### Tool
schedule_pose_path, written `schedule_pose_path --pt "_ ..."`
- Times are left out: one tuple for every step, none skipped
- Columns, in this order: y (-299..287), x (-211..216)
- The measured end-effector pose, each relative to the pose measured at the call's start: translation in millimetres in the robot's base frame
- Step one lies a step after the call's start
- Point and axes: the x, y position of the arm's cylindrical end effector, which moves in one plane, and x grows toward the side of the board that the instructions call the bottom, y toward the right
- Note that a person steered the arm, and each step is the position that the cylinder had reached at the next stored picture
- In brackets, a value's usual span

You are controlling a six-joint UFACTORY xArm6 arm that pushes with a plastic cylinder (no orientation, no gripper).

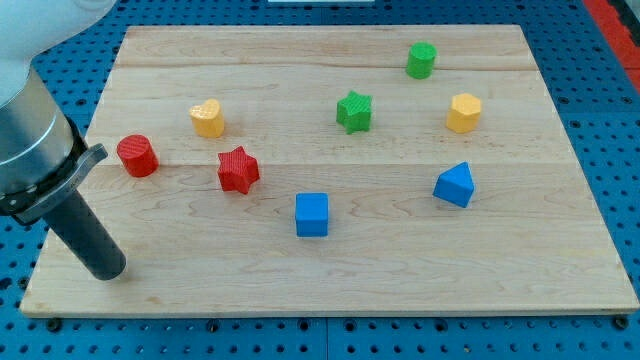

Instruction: Place the arm to the left of blue triangle

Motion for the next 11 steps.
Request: schedule_pose_path --pt "17 0" --pt "55 0" --pt "95 0" --pt "132 0" --pt "174 0" --pt "225 0" --pt "271 0" --pt "305 0" --pt "309 0" --pt "309 0" --pt "309 -12"
